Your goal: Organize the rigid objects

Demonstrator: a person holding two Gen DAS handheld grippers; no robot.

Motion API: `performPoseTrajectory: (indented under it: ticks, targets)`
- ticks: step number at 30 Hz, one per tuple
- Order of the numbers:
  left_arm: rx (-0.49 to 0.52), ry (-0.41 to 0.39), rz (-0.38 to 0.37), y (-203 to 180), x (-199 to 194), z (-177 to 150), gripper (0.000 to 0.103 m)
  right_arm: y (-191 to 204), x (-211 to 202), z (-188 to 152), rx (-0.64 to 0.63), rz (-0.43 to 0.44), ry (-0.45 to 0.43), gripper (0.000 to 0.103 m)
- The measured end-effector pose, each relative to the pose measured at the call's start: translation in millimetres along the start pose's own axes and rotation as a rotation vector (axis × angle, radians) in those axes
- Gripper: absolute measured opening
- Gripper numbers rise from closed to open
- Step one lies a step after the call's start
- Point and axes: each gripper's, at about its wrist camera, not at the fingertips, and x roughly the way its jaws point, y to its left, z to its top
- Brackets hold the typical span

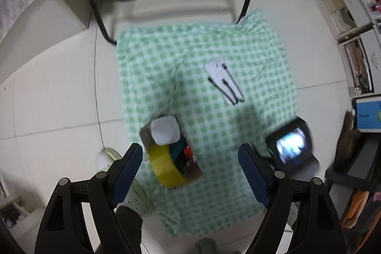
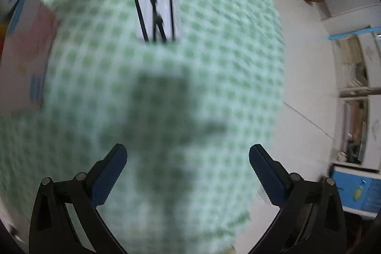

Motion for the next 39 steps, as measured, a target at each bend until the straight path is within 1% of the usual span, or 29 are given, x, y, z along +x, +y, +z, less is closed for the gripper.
performPoseTrajectory:
  ticks: [2, 5, 6, 8, 9, 12, 14, 15, 17, 18, 20, 21, 24, 26, 27, 29, 30, 32, 33, 34, 36, 37, 39]
  targets:
    - [0.002, -0.027, 0.001, 6, -12, -1, 0.081, 2, 10, 27, 0.002, 0.039, -0.007, 0.102]
    - [-0.029, -0.052, -0.025, 18, -22, -1, 0.081, 3, 26, 74, 0.017, 0.036, 0.002, 0.099]
    - [-0.050, -0.052, -0.031, 23, -22, 0, 0.081, 2, 34, 92, 0.034, 0.033, 0.011, 0.099]
    - [-0.100, -0.033, -0.042, 34, -19, 4, 0.081, 0, 46, 116, 0.060, 0.043, 0.038, 0.097]
    - [-0.130, -0.021, -0.061, 40, -17, 4, 0.081, 0, 52, 128, 0.072, 0.050, 0.050, 0.095]
    - [-0.170, -0.005, -0.110, 50, -14, 3, 0.081, -1, 63, 154, 0.107, 0.103, 0.063, 0.095]
    - [-0.168, -0.013, -0.107, 52, -17, 3, 0.081, 1, 69, 163, 0.115, 0.120, 0.071, 0.094]
    - [-0.164, -0.012, -0.102, 53, -17, 5, 0.081, 3, 71, 166, 0.111, 0.132, 0.079, 0.084]
    - [-0.159, -0.001, -0.098, 53, -15, 4, 0.081, -1, 70, 163, 0.127, 0.184, 0.071, 0.074]
    - [-0.165, 0.003, -0.102, 53, -15, 5, 0.081, -3, 68, 160, 0.134, 0.187, 0.070, 0.072]
    - [-0.193, 0.009, -0.110, 53, -14, 8, 0.081, -3, 66, 147, 0.139, 0.206, 0.091, 0.070]
    - [-0.191, 0.009, -0.109, 52, -14, 9, 0.081, -2, 64, 135, 0.141, 0.224, 0.102, 0.070]
    - [-0.177, 0.007, -0.098, 48, -13, 11, 0.081, 6, 57, 81, 0.134, 0.316, 0.139, 0.070]
    - [-0.174, 0.007, -0.096, 45, -12, 11, 0.081, 9, 53, 44, 0.167, 0.396, 0.172, 0.070]
    - [-0.172, 0.008, -0.096, 43, -11, 10, 0.081, 9, 52, 17, 0.222, 0.473, 0.203, 0.070]
    - [-0.162, 0.017, -0.104, 38, -8, 9, 0.081, 6, 51, -25, 0.345, 0.585, 0.257, 0.070]
    - [-0.158, 0.025, -0.111, 35, -6, 8, 0.081, 5, 50, -42, 0.399, 0.623, 0.279, 0.070]
    - [-0.159, 0.044, -0.152, 31, -2, 6, 0.081, 4, 47, -80, 0.536, 0.701, 0.337, 0.070]
    - [-0.169, 0.056, -0.194, 28, 1, 5, 0.081, 3, 48, -92, 0.597, 0.737, 0.359, 0.070]
    - [-0.177, 0.064, -0.214, 28, 3, 4, 0.081, 3, 47, -108, 0.680, 0.791, 0.376, 0.070]
    - [-0.195, 0.085, -0.246, 24, 11, -1, 0.081, 0, 39, -128, 0.799, 0.880, 0.340, 0.070]
    - [-0.200, 0.097, -0.244, 26, 15, -1, 0.081, -2, 32, -138, 0.848, 0.933, 0.304, 0.070]
    - [-0.198, 0.123, -0.244, 20, 24, -6, 0.081, -5, 23, -153, 0.927, 1.012, 0.256, 0.070]
